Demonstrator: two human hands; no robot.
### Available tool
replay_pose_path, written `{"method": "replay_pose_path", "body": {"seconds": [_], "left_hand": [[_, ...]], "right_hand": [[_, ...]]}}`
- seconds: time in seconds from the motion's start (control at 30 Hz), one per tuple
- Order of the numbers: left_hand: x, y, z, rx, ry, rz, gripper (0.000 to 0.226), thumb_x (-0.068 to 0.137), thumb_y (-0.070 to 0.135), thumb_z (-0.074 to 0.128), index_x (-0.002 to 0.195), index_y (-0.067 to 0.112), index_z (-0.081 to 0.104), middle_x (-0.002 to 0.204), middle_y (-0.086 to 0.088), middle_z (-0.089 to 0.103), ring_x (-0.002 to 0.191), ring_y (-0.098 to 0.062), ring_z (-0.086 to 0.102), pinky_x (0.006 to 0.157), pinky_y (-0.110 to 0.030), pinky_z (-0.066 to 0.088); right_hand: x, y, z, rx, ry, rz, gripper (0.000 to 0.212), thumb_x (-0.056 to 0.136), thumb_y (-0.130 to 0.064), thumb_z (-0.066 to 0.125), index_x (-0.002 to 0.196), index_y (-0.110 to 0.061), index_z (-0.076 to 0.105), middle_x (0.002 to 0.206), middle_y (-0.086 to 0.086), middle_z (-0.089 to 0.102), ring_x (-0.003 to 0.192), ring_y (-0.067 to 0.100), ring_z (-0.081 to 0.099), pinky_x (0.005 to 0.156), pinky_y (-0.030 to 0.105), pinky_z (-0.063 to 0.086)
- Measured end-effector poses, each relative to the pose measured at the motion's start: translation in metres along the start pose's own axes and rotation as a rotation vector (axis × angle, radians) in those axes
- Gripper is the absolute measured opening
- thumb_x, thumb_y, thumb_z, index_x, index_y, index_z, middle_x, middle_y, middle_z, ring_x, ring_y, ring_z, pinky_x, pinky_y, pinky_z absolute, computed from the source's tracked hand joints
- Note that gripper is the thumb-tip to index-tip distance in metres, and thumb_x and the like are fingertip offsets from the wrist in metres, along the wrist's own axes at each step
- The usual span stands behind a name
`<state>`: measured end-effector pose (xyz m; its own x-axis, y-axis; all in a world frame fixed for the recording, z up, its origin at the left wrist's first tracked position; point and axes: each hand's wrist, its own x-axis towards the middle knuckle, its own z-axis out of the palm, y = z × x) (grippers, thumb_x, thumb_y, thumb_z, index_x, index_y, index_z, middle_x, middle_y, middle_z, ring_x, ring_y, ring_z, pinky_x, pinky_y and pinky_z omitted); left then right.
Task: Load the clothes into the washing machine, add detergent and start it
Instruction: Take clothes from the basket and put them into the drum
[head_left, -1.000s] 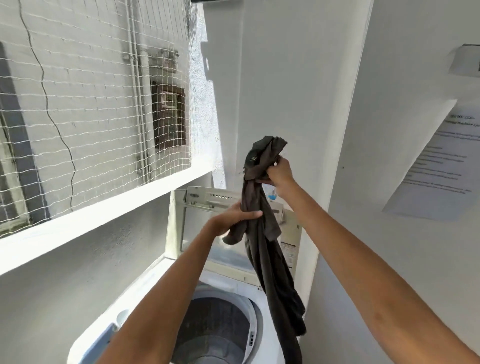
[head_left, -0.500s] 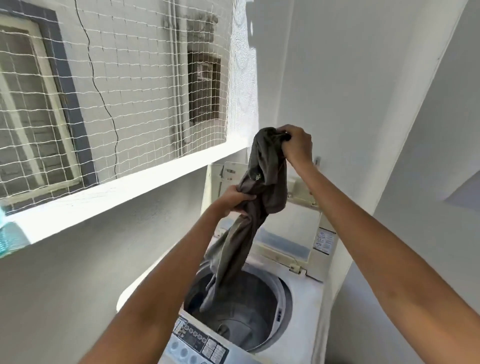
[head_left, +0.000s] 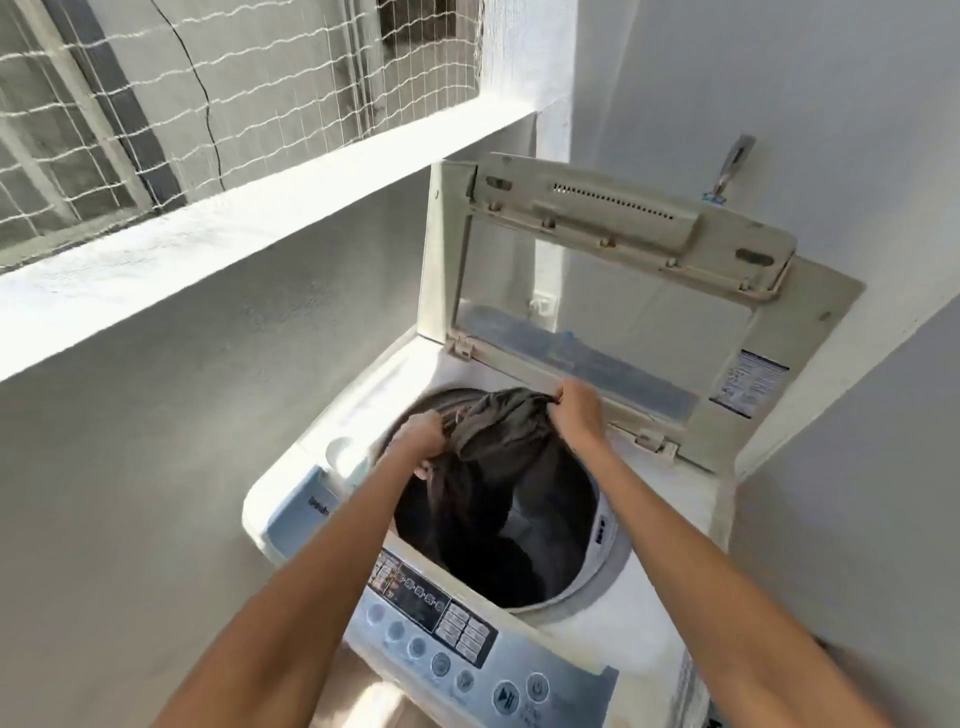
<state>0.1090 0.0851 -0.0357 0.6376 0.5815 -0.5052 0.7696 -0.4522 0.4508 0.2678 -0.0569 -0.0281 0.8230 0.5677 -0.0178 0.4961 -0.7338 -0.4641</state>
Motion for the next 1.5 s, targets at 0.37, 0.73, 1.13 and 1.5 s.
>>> {"method": "replay_pose_path", "body": {"seconds": [0.37,0.73,1.13,1.5], "left_hand": [[0.086,-0.045,0.084,-0.877,0.242,-0.289,0.020,0.095,0.011,0.036,0.097,0.004,0.055,0.070,-0.011,0.059,0.047,-0.024,0.055,0.047,-0.028,0.045],[0.025,0.038,0.115,-0.948,-0.062,-0.105,0.020,0.099,0.018,0.041,0.093,0.011,0.060,0.077,-0.001,0.059,0.059,-0.015,0.056,0.057,-0.026,0.045],[-0.124,0.280,0.215,-0.604,-0.384,0.506,0.025,0.092,0.003,0.043,0.077,0.016,0.058,0.070,-0.005,0.061,0.055,-0.013,0.059,0.052,-0.024,0.049],[-0.066,0.294,0.515,-0.402,-0.544,0.089,0.025,0.090,0.004,0.040,0.111,0.009,0.053,0.092,-0.010,0.056,0.077,-0.023,0.055,0.059,-0.027,0.042]], "right_hand": [[-0.020,0.066,0.146,0.191,-0.131,0.318,0.033,0.087,0.007,0.045,0.103,-0.012,0.067,0.116,0.013,0.059,0.097,0.029,0.060,0.077,0.031,0.047],[-0.050,0.057,0.103,0.603,-0.170,0.261,0.019,0.089,-0.003,0.055,0.100,-0.012,0.067,0.091,0.004,0.066,0.071,0.017,0.065,0.069,0.036,0.060],[-0.184,0.214,-0.089,0.846,0.577,0.428,0.024,0.090,-0.013,0.054,0.077,-0.033,0.059,0.072,0.002,0.064,0.059,0.021,0.059,0.055,0.039,0.050],[-0.256,0.511,0.037,0.594,0.188,1.048,0.017,0.091,-0.017,0.057,0.105,-0.013,0.064,0.102,0.010,0.070,0.087,0.029,0.067,0.077,0.037,0.055]]}}
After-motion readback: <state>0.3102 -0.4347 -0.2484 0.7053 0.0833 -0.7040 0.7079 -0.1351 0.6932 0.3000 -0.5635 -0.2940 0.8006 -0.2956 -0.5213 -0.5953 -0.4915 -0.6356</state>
